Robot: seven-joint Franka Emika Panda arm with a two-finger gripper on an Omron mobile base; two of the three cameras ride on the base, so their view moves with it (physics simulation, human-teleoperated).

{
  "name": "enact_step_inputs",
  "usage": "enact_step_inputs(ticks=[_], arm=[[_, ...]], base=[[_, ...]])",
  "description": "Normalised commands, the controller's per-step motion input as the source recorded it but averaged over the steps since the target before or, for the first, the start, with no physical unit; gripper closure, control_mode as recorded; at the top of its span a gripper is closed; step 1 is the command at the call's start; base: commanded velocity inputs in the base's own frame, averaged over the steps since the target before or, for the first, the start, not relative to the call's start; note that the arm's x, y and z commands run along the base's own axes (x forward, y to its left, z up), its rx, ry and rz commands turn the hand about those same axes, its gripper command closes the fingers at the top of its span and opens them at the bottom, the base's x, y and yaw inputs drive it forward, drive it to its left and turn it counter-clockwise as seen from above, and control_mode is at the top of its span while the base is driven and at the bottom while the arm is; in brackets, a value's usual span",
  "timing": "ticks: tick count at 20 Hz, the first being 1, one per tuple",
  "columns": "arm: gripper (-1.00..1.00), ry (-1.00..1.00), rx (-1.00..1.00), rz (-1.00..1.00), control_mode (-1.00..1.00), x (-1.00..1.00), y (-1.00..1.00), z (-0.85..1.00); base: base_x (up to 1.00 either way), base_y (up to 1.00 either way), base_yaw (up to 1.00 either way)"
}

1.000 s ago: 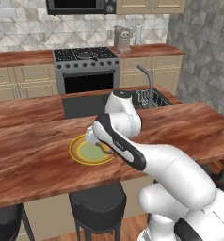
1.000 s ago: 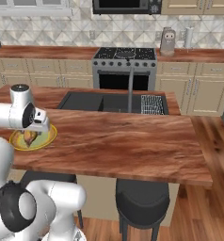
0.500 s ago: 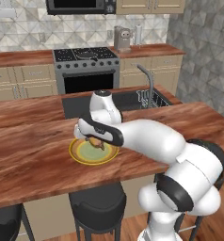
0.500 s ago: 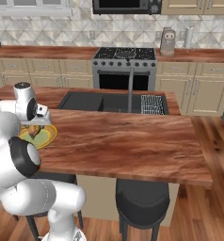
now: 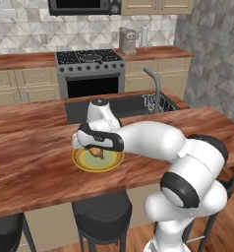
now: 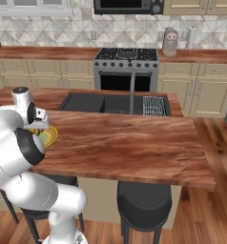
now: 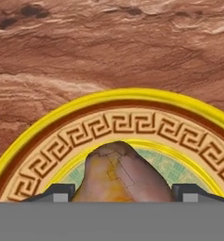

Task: Take the chicken drumsticks from the pan and place one on each plate on the dining counter.

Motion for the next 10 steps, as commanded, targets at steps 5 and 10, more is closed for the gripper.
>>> enact_step_inputs(ticks=[5,10], arm=[[1.00,-0.05,0.00,0.00,-1.00,0.01,0.04,-0.24],[-1.00,-0.04,0.01,0.00,-1.00,0.00,0.00,-0.14]], base=[[0.00,0.00,0.00],[0.00,0.00,0.00]])
